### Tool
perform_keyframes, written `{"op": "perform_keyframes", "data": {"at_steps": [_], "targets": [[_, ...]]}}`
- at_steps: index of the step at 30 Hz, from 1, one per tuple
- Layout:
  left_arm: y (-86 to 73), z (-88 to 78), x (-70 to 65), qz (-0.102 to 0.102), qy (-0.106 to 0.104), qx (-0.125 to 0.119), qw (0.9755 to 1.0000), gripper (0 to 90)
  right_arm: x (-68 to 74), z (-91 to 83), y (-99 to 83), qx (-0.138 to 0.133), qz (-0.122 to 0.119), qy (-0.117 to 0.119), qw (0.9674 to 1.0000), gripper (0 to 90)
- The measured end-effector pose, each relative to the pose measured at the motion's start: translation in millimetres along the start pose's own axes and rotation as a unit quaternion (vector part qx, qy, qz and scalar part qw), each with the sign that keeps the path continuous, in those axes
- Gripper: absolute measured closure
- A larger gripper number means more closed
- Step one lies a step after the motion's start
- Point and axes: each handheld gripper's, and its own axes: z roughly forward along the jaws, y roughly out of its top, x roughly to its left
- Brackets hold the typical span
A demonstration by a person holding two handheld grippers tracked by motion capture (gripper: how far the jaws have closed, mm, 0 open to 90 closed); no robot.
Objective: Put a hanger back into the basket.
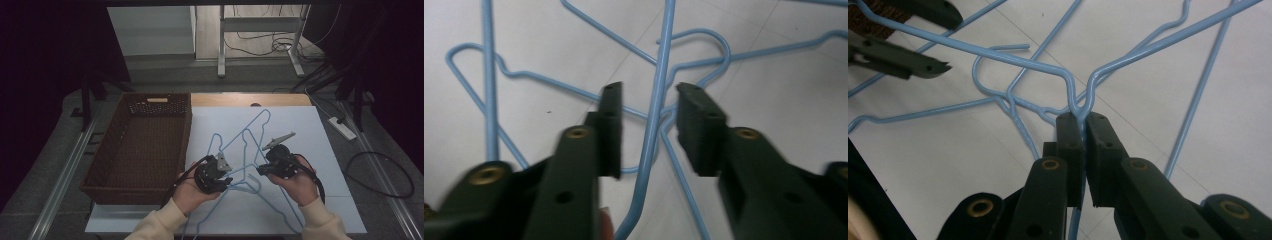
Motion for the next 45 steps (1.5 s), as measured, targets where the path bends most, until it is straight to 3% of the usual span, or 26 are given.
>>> {"op": "perform_keyframes", "data": {"at_steps": [3, 9, 11, 13, 15, 17, 20, 21, 26, 28, 34, 37, 38, 41, 45], "targets": [[-0.2, 1.2, -1.0, 0.006, 0.003, 0.006, 1.0, 80.5, -0.8, -1.2, -0.3, 0.001, -0.001, 0.003, 1.0, 85.9], [1.0, -2.2, -4.4, 0.019, -0.011, -0.003, 0.9998, 84.5, -1.4, -3.1, -0.7, -0.008, -0.006, -0.003, 0.9999, 83.9], [1.8, -3.3, -7.2, 0.024, -0.001, -0.005, 0.9997, 85.2, -1.3, -4.7, -0.5, -0.013, -0.006, -0.006, 0.9999, 83.0], [1.6, -3.0, -6.8, 0.021, -0.002, -0.005, 0.9998, 85.6, -2.1, -8.5, -0.6, -0.034, -0.01, -0.005, 0.9994, 79.2], [1.0, -3.3, -5.4, 0.016, 0.0, -0.008, 0.9998, 85.7, -2.8, -12.5, -0.4, -0.056, -0.01, -0.001, 0.9984, 69.1], [0.7, -3.6, -3.9, 0.016, -0.003, -0.005, 0.9999, 85.8, -2.7, -18.5, -0.2, -0.097, -0.012, -0.008, 0.9952, 60.2], [1.2, -5.1, -3.4, 0.008, 0.003, -0.012, 0.9999, 85.8, -1.3, -32.0, -0.2, -0.179, -0.019, -0.026, 0.9834, 44.1], [1.1, -6.1, -2.7, 0.005, 0.004, -0.016, 0.9999, 85.9, -1.0, -37.5, -0.7, -0.209, -0.02, -0.033, 0.9771, 41.9], [0.6, -11.8, 1.6, -0.015, 0.007, -0.03, 0.9994, 85.9, -2.1, -66.2, -7.3, -0.318, -0.02, -0.023, 0.9476, 38.7], [0.2, -14.1, 4.1, -0.03, 0.007, -0.039, 0.9988, 85.9, -1.3, -74.7, -10.1, -0.341, -0.025, -0.02, 0.9396, 38.7], [-0.3, -26.0, 11.9, -0.054, -0.013, -0.066, 0.9963, 85.9, 1.2, -87.1, -19.2, -0.349, -0.038, -0.022, 0.9362, 36.1], [0.9, -34.6, 12.0, -0.059, -0.019, -0.082, 0.9947, 85.9, -0.2, -92.6, -28.0, -0.361, -0.04, -0.034, 0.9311, 36.4], [1.3, -38.6, 12.9, -0.063, -0.023, -0.088, 0.9938, 85.9, -1.0, -94.2, -30.5, -0.361, -0.041, -0.038, 0.9308, 36.2], [0.8, -49.6, 17.6, -0.075, -0.032, -0.105, 0.9911, 85.9, -5.5, -96.3, -38.9, -0.359, -0.034, -0.047, 0.9316, 35.4], [-1.4, -63.7, 24.7, -0.088, -0.034, -0.122, 0.988, 85.9, -11.6, -91.0, -46.9, -0.345, -0.025, -0.051, 0.937, 34.9]]}}
